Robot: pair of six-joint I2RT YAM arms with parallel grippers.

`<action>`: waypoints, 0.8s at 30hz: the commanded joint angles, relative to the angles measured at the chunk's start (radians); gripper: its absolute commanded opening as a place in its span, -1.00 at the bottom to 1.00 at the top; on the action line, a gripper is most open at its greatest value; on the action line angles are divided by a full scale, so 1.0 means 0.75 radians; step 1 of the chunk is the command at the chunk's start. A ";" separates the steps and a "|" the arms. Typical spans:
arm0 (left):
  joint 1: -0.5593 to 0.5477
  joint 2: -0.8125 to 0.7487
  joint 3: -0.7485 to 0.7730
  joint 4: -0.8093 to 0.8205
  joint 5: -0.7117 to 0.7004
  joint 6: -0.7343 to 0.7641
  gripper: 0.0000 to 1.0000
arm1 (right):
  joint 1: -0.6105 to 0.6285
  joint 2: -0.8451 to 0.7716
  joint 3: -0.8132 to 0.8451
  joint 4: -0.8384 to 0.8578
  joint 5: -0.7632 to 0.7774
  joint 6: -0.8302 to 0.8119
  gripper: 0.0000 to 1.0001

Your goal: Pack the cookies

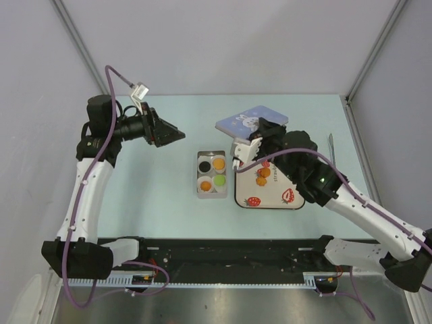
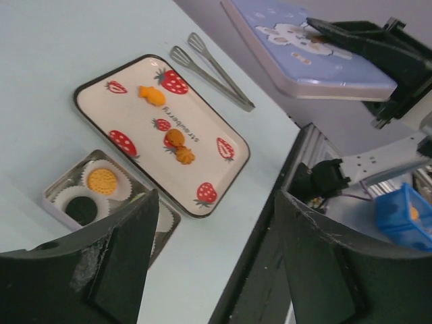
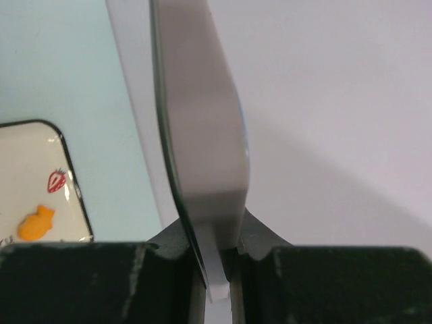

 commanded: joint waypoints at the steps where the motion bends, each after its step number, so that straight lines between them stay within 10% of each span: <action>1: 0.008 0.038 0.079 0.003 0.174 -0.142 0.47 | 0.134 -0.009 -0.073 0.242 0.165 -0.221 -1.00; 24: -0.168 0.310 0.215 -0.498 0.129 0.273 0.47 | 0.457 0.134 -0.461 0.917 0.053 -0.736 -1.00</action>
